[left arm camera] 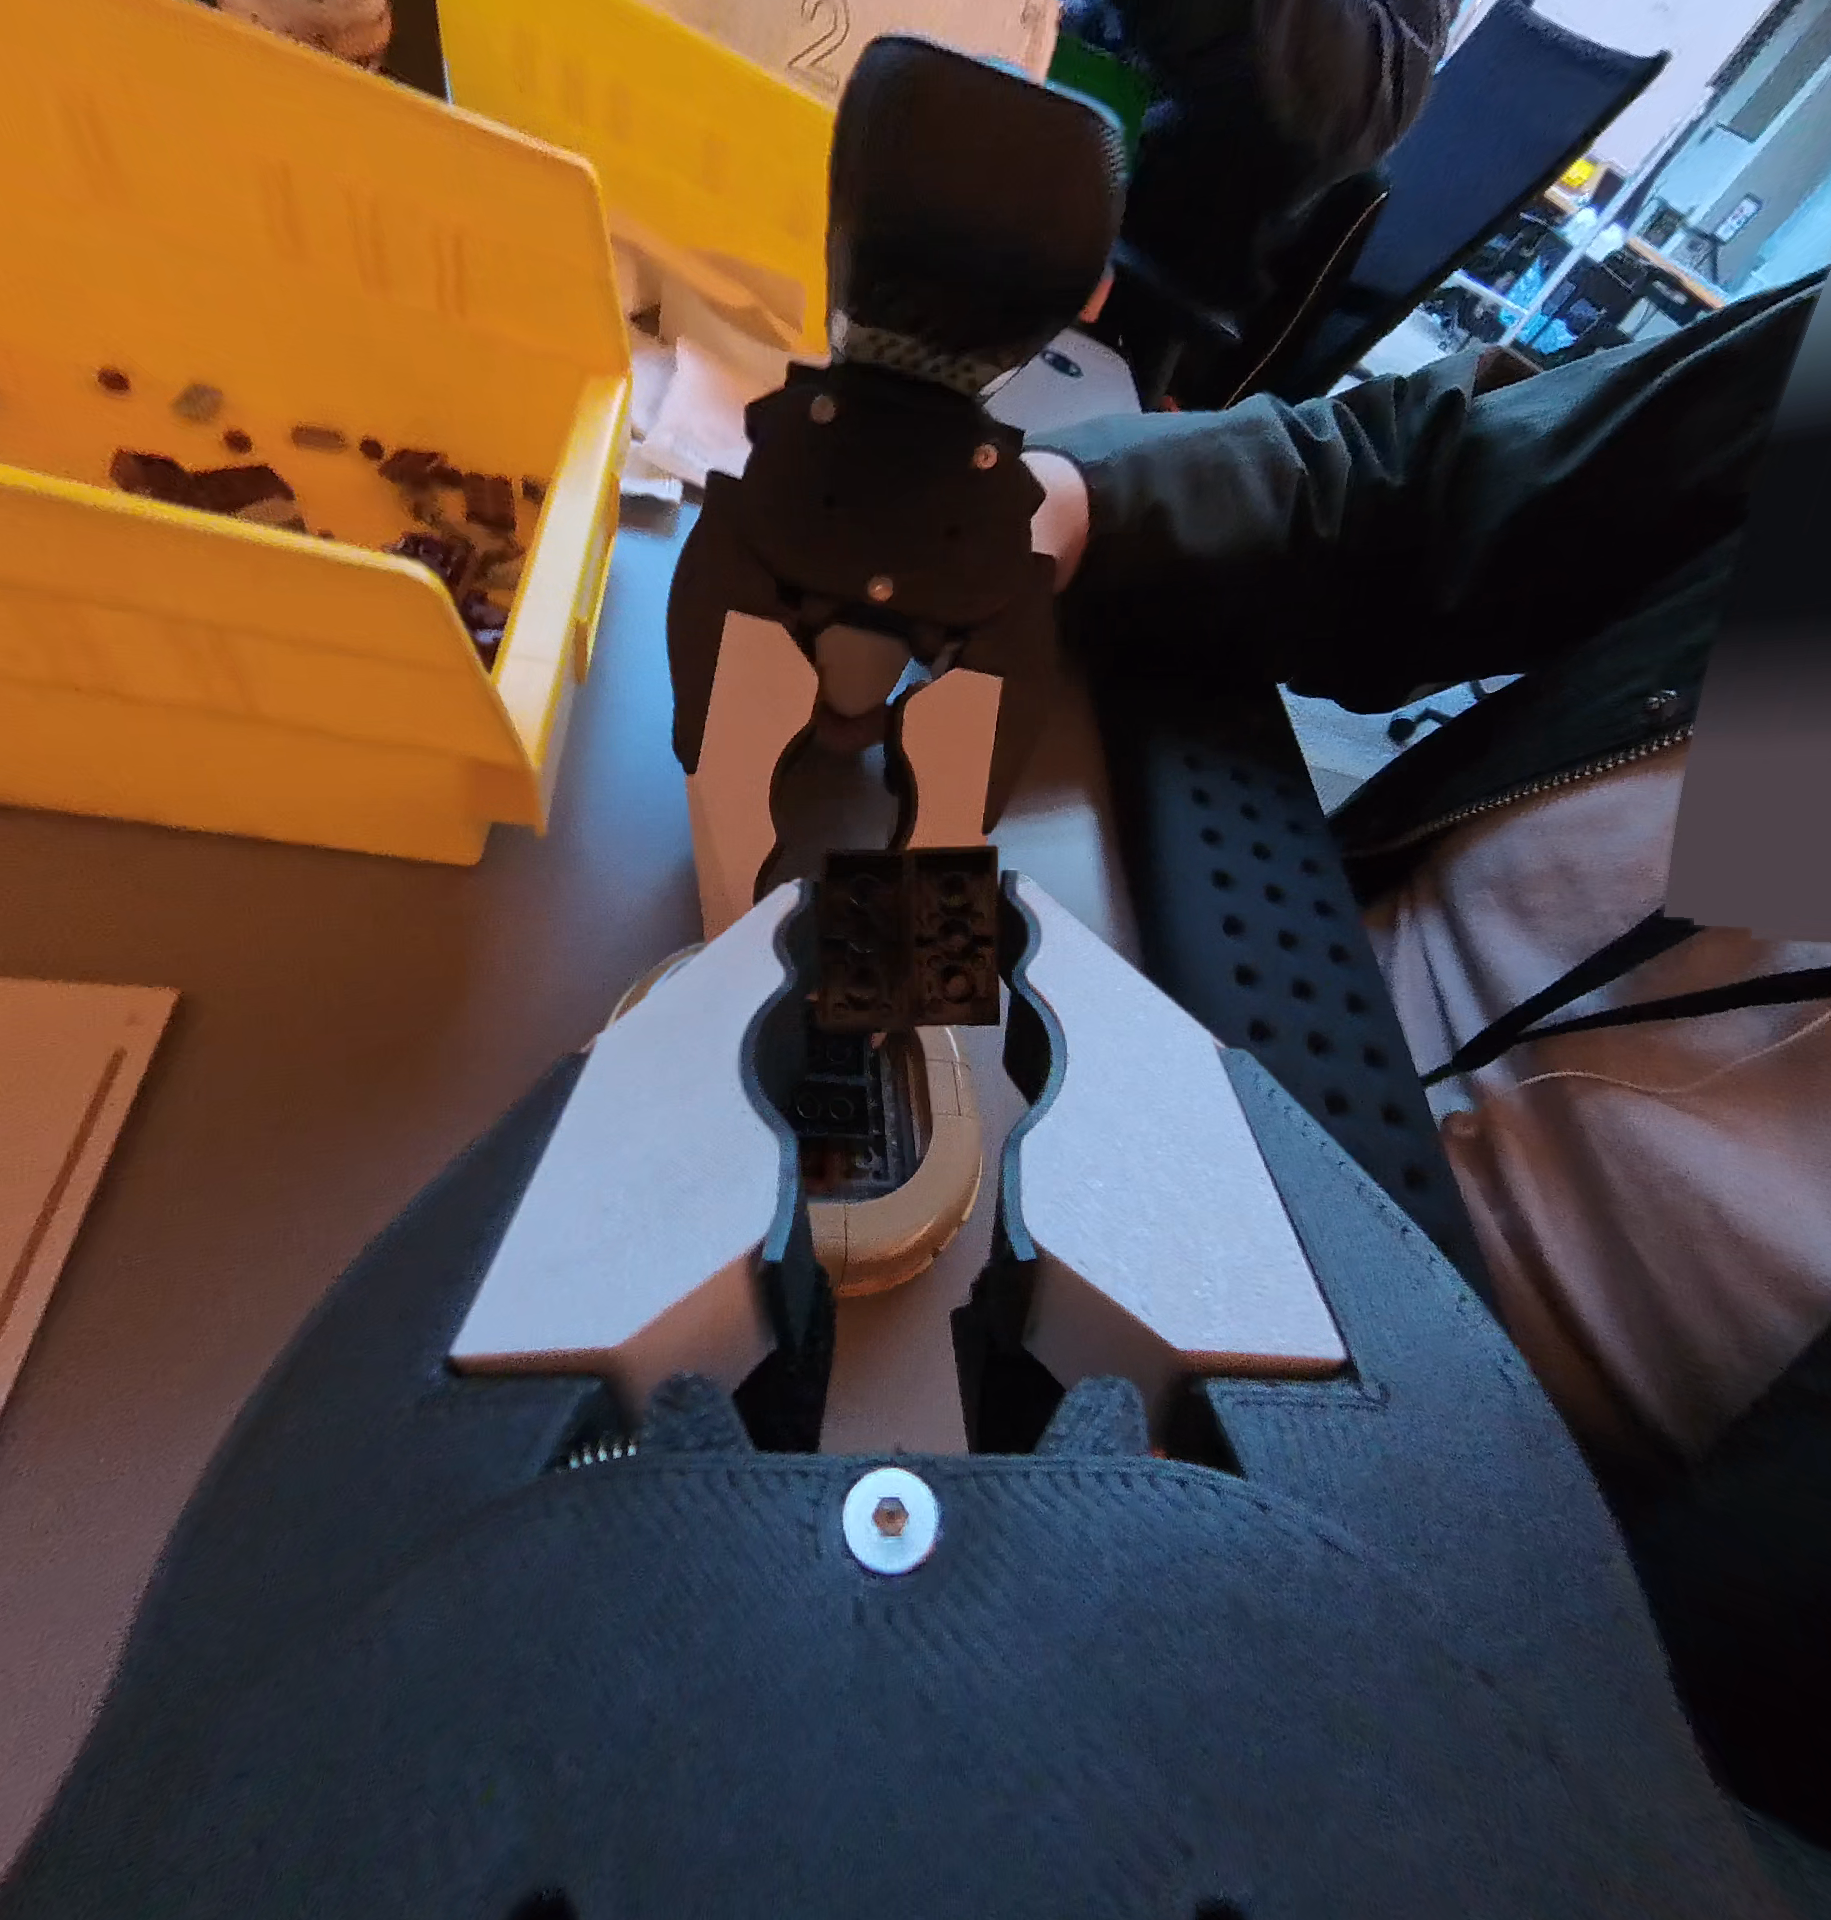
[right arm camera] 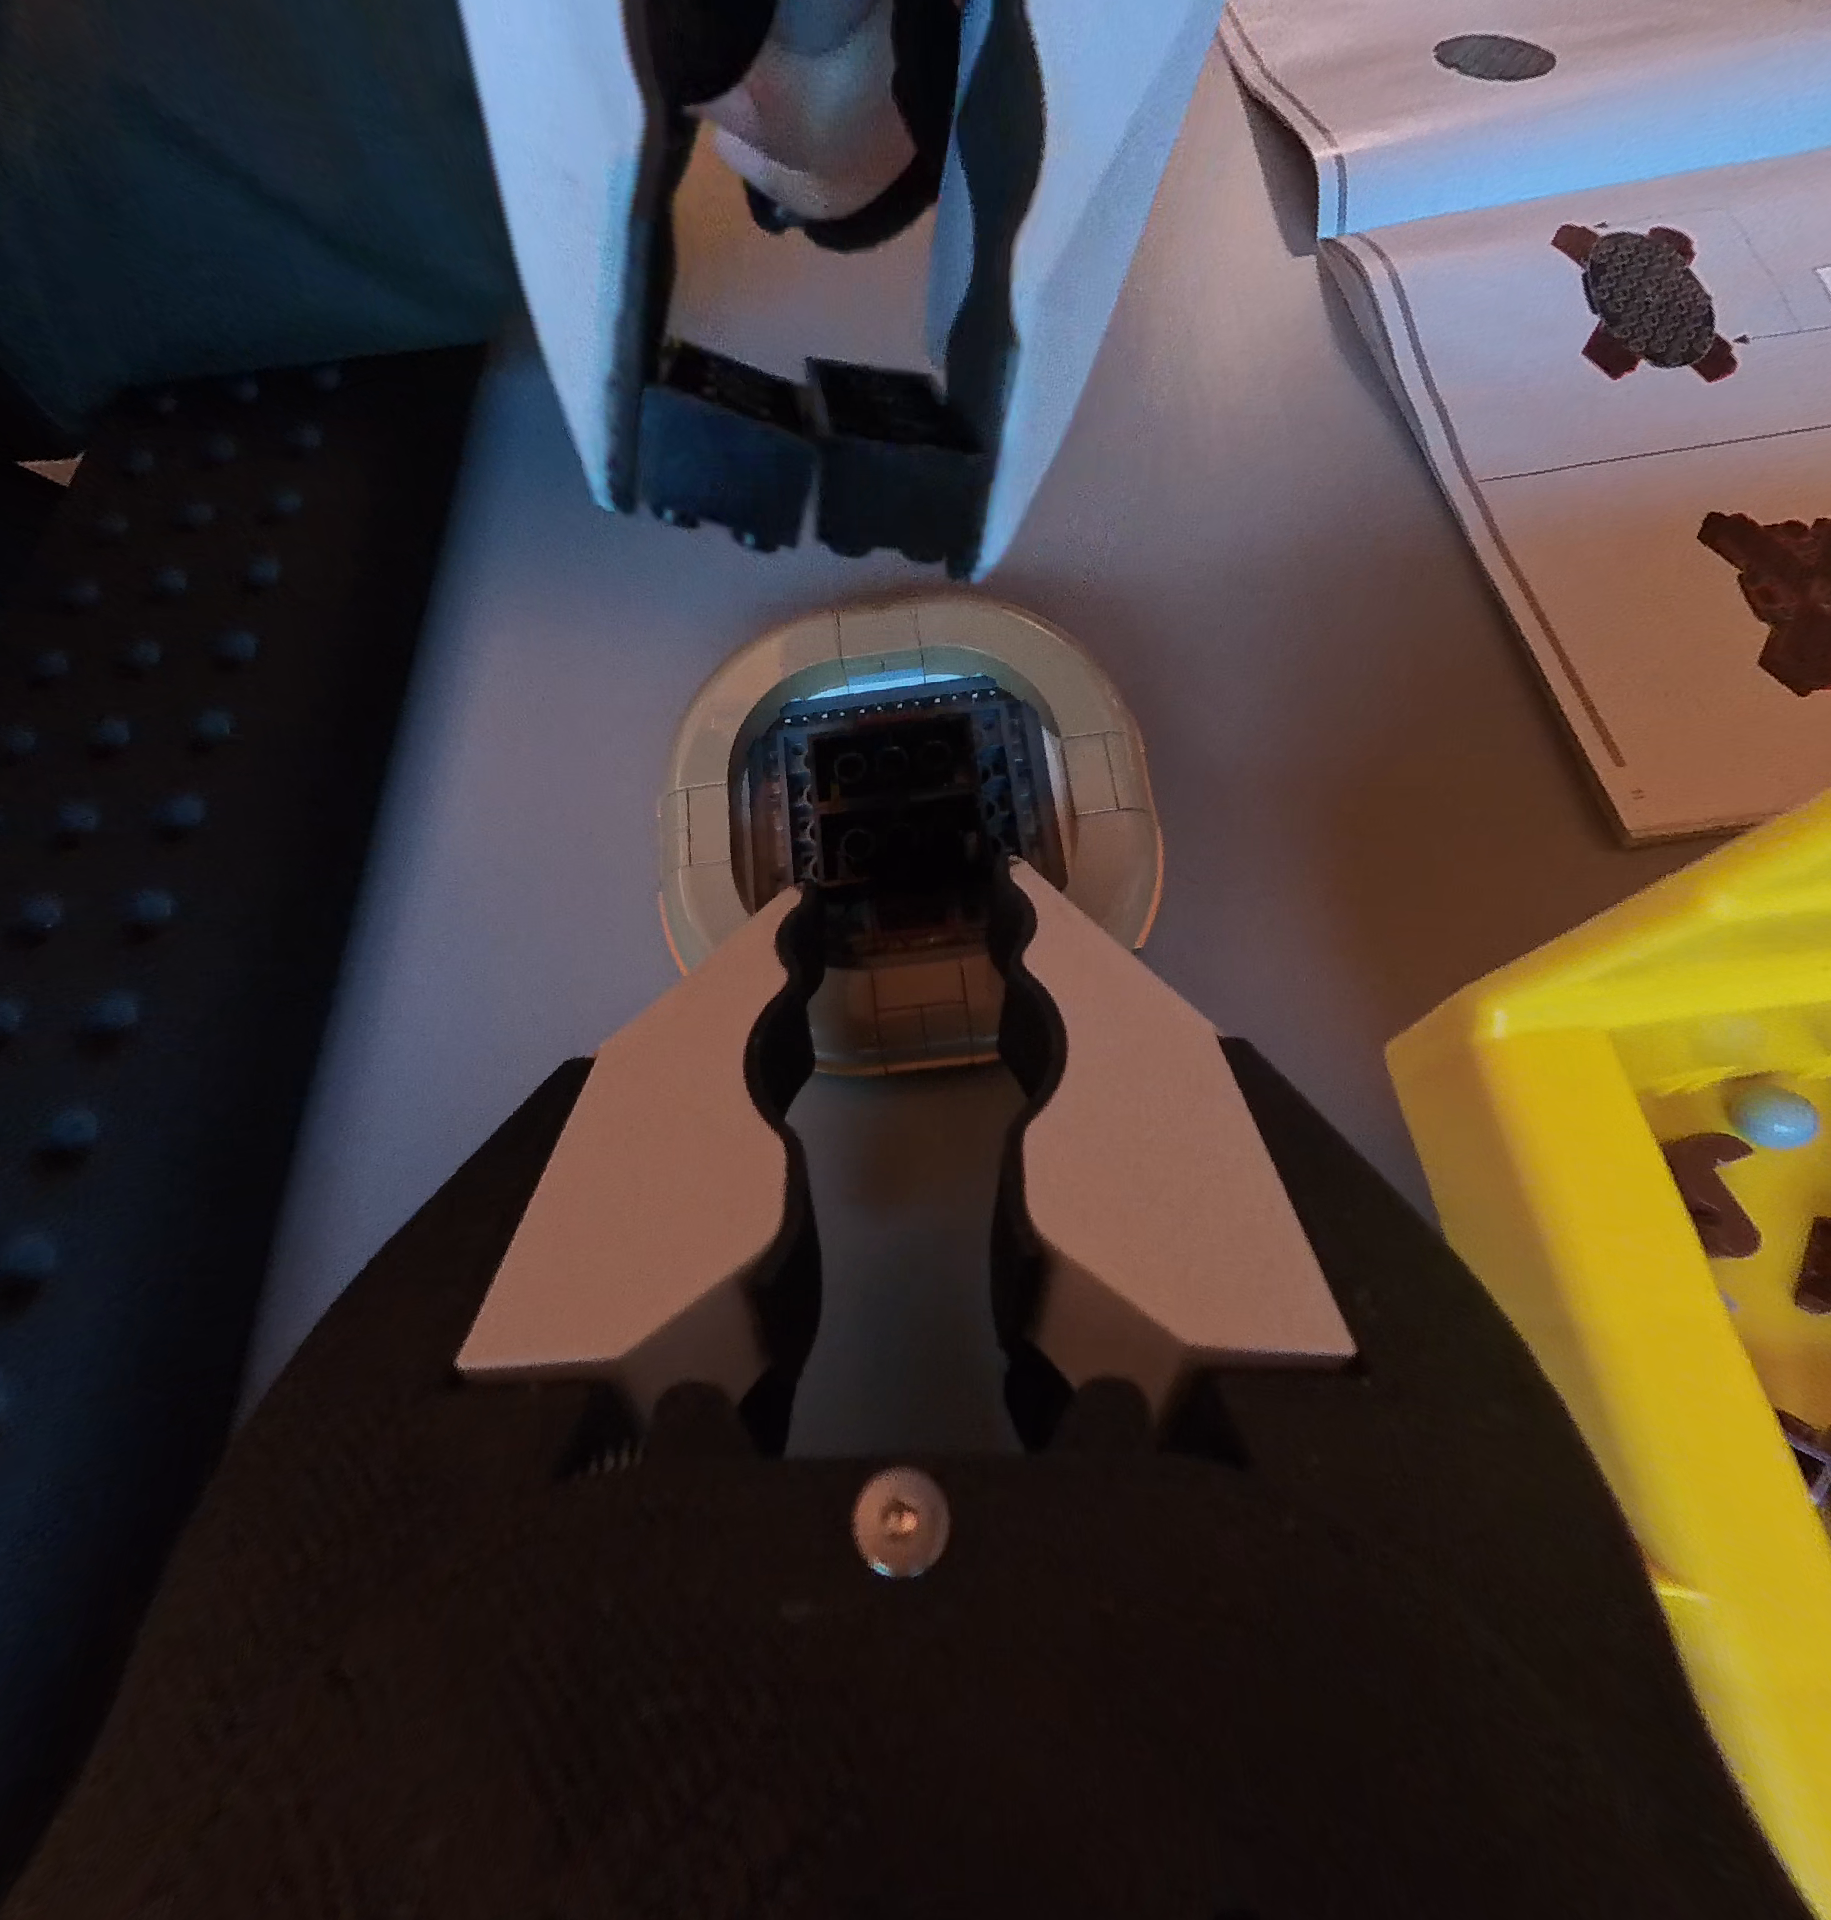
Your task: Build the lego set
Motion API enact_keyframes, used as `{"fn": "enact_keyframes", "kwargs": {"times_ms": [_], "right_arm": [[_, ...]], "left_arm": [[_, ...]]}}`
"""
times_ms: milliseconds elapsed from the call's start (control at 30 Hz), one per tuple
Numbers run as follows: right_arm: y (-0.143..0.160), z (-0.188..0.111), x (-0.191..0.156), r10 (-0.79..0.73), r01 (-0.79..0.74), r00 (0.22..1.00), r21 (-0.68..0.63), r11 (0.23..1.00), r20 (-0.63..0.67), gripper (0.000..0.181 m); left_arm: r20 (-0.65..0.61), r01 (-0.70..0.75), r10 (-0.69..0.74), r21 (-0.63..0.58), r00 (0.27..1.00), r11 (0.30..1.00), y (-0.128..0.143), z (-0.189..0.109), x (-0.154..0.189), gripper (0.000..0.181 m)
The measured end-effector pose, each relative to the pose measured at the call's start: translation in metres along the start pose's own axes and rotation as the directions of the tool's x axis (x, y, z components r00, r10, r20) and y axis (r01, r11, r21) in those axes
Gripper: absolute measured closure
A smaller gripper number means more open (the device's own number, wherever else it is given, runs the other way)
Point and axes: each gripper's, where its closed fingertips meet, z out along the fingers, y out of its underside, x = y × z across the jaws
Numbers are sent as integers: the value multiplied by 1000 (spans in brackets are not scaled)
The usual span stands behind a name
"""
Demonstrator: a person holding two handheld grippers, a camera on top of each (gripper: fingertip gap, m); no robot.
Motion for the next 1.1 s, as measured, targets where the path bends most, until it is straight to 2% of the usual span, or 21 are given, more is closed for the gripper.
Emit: {"fn": "enact_keyframes", "kwargs": {"times_ms": [100, 200, 233, 333, 467, 567, 667, 867, 900, 967, 1000, 1033, 1100], "right_arm": [[-2, 0, -3, -6, 5, 1000, 29, 1000, 24, 145], [-20, -11, -4, 27, -30, 999, 74, 997, 43, 119], [-31, -20, -5, -2, -2, 1000, 126, 992, 31, 119], [-52, -44, -8, -237, 259, 963, 199, 945, -128, 128], [-60, -53, -25, -540, 591, 782, 93, 802, -313, 145], [-59, -50, -27, -638, 690, 674, 11, 724, -372, 159], [-53, -45, -29, -657, 694, 672, -19, 719, -342, 169], [-57, -64, -25, -513, 558, 814, 116, 822, -273, 171], [-56, -70, -21, -463, 507, 850, 154, 848, -253, 171], [-60, -87, -5, -272, 323, 940, 277, 905, -206, 171], [-67, -99, 3, -131, 176, 981, 379, 908, -142, 171], [-76, -113, 6, -7, 16, 1000, 483, 875, -20, 171], [-93, -144, 14, 155, -252, 966, 629, 736, 206, 171]], "left_arm": [[-8, -69, 70, 14, 998, 997, -2, 2, 6, 148], [-9, -126, 126, 41, 992, 991, -9, 3, 13, 148], [-11, -134, 135, 39, 991, 990, -8, 3, 14, 148], [-84, -88, 90, 27, 992, 996, -4, 7, 21, 148], [-232, 58, -53, 12, 971, 998, -1, 13, 30, 148], [-251, 89, -90, -13, 964, 996, 5, 18, 29, 148], [-266, 120, -118, -10, 957, 993, 5, 19, 28, 148], [-305, 191, -180, 7, 935, 981, 2, 9, 25, 148], [-307, 197, -185, 8, 934, 980, 2, 6, 24, 164], [-270, 208, -200, 3, 942, 978, 6, 5, 15, 165], [-269, 214, -206, 0, 941, 977, 7, 5, 14, 166], [-278, 216, -208, -5, 938, 976, 7, 5, 16, 166], [-271, 199, -196, -18, 942, 980, 9, 8, 17, 166]]}}
